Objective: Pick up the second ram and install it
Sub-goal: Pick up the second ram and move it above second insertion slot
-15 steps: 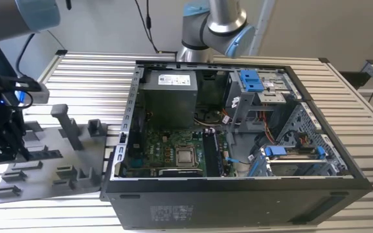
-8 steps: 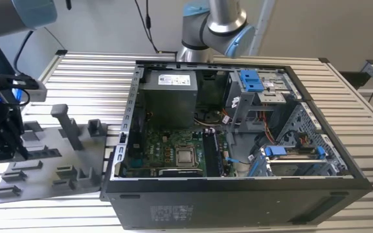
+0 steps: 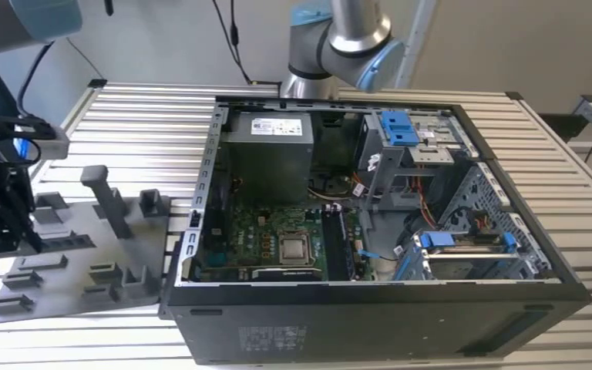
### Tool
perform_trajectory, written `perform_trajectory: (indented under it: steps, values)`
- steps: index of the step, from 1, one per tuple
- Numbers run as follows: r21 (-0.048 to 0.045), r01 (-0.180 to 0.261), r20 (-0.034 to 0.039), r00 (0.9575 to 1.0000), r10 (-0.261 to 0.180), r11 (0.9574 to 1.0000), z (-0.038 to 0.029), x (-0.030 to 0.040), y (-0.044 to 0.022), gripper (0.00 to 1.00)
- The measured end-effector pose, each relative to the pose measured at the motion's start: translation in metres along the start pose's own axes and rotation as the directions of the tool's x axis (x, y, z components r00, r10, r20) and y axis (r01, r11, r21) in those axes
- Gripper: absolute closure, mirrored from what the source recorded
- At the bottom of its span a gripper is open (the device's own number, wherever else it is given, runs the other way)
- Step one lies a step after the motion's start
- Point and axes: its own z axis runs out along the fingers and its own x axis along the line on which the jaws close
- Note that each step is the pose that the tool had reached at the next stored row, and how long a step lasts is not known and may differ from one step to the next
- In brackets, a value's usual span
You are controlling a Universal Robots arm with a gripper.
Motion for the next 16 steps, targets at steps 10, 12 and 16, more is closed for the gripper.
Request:
perform_trajectory:
  steps: [10,12,16]
  values:
    - [0.0217,-0.009,-0.0027,1.0000,0.009,0.9997,-0.0007,-0.0041,0.0077,0.85]
    - [0.0255,-0.011,-0.0031,0.9999,0.011,0.9996,-0.0006,-0.0050,0.0091,0.85]
    - [0.0302,-0.012,-0.0038,0.9999,0.012,0.9995,-0.0011,-0.0056,0.0107,0.85]
